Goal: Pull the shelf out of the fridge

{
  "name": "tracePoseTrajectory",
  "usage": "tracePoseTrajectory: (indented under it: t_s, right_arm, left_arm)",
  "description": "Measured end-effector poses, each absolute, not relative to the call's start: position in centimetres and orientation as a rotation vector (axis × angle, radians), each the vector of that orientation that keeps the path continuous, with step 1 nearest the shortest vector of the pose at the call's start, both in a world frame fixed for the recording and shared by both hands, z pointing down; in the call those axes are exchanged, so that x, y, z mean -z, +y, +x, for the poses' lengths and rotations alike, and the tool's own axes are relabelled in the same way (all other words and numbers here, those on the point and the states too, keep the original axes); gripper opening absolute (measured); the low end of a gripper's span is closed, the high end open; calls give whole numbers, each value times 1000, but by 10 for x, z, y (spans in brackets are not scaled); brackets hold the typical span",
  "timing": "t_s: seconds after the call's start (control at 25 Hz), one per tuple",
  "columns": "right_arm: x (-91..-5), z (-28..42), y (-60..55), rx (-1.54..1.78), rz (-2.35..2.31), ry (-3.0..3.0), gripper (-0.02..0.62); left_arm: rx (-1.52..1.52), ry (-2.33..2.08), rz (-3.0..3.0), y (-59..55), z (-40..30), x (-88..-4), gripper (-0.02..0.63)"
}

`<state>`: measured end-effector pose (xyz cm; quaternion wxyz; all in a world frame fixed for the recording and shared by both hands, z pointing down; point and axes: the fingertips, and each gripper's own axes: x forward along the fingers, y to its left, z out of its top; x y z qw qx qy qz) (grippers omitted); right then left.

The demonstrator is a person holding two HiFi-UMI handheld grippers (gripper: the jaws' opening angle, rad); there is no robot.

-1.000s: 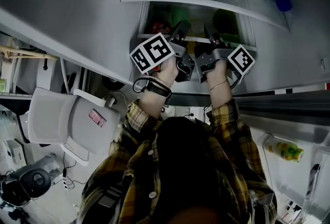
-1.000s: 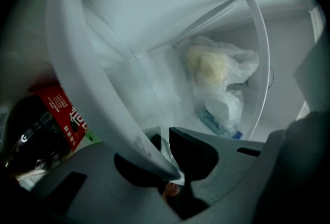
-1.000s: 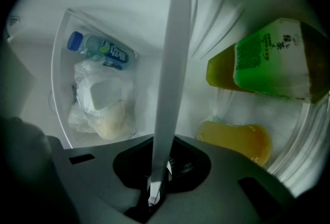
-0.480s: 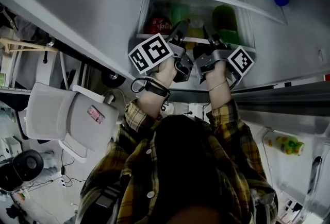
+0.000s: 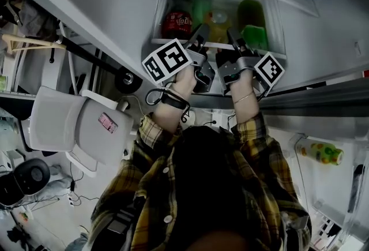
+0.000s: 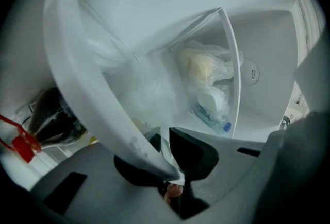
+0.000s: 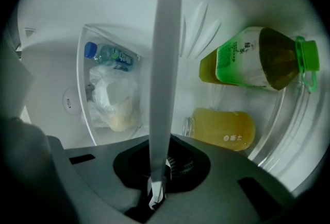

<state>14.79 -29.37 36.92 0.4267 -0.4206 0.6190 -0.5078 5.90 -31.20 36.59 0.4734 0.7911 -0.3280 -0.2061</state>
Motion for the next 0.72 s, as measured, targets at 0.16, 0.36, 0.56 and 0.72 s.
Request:
tracePoseTrajectory:
  t_s: [0.16, 0.36, 0.56, 0.72]
  right_arm:
    - [-370, 145, -281, 1274, -1046, 1557, 28]
    - [-371, 142, -267, 1270, -1049, 1579, 28]
    - [-371, 139, -248, 1262, -1046, 1594, 29]
    - [-370, 137, -240, 1261, -1044, 1601, 29]
  left_arm:
    - [508, -793, 1931, -299, 56, -367, 63]
    - [513, -787, 1931, -284, 54, -369, 63]
    - [516, -782, 1943, -266, 51, -368, 63]
    - [518, -782, 1946, -257, 49, -367, 63]
